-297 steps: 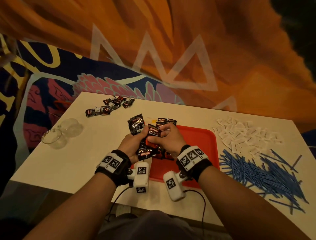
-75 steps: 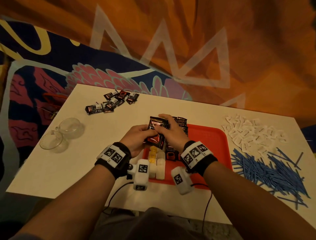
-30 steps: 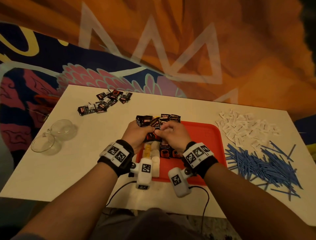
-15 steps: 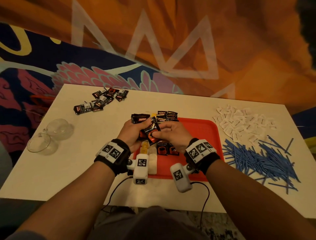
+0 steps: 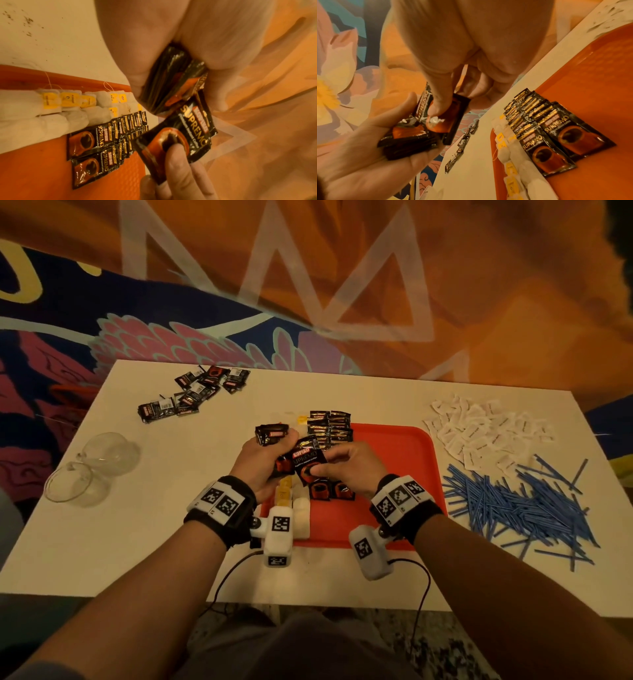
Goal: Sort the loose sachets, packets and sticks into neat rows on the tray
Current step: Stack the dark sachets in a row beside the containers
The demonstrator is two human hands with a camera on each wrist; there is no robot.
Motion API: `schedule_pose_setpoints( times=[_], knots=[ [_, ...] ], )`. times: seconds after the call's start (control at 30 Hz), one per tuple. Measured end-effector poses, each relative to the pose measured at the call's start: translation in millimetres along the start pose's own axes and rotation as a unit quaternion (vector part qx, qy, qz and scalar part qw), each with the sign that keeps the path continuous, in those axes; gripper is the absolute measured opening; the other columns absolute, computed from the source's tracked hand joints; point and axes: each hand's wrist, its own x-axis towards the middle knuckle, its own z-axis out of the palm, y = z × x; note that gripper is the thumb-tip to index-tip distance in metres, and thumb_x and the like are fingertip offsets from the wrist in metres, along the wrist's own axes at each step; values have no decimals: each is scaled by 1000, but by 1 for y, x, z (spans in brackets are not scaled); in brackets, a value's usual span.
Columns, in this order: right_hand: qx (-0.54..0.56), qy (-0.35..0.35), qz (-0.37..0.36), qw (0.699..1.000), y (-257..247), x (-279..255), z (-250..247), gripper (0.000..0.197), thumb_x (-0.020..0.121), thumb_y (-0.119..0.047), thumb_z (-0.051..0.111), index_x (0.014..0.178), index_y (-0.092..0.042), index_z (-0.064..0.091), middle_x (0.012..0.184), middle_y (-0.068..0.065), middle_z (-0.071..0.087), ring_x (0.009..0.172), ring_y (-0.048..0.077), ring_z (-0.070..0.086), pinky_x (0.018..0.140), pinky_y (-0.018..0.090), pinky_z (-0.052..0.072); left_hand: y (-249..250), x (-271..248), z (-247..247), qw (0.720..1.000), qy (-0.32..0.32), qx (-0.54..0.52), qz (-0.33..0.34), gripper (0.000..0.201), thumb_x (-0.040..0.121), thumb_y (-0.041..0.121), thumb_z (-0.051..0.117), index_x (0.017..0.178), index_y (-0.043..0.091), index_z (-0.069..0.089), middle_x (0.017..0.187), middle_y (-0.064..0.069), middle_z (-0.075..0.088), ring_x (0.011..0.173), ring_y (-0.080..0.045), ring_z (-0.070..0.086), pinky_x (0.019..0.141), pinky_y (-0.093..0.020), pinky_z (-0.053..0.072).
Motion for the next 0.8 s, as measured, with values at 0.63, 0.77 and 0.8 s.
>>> schedule_pose_setpoints(
  times=[0.63,0.77,0.8],
  knots=[
    [-183,77,187,962,114,-2,13,20,86,-25,73,104,-16,72,99,0,71,91,12,63,74,21,48,-42,12,-33,986,100,-40,-126,18,95,11,61,111,4,64,81,-10,70,67,-21,68,60,-35,57],
    [-170,95,221,955,124,8,21,14,84,-27,75,94,-22,67,97,-2,69,94,14,64,75,23,49,-46,4,-42,981,75,-100,-148,15,92,14,64,102,4,62,80,-9,64,65,-20,66,60,-33,60],
    [-166,93,226,955,125,11,23,14,84,-27,75,93,-22,66,94,-5,68,92,12,63,76,22,49,-48,3,-45,980,73,-107,-152,18,90,16,65,103,4,61,82,-9,64,66,-20,66,60,-34,60]
  ],
)
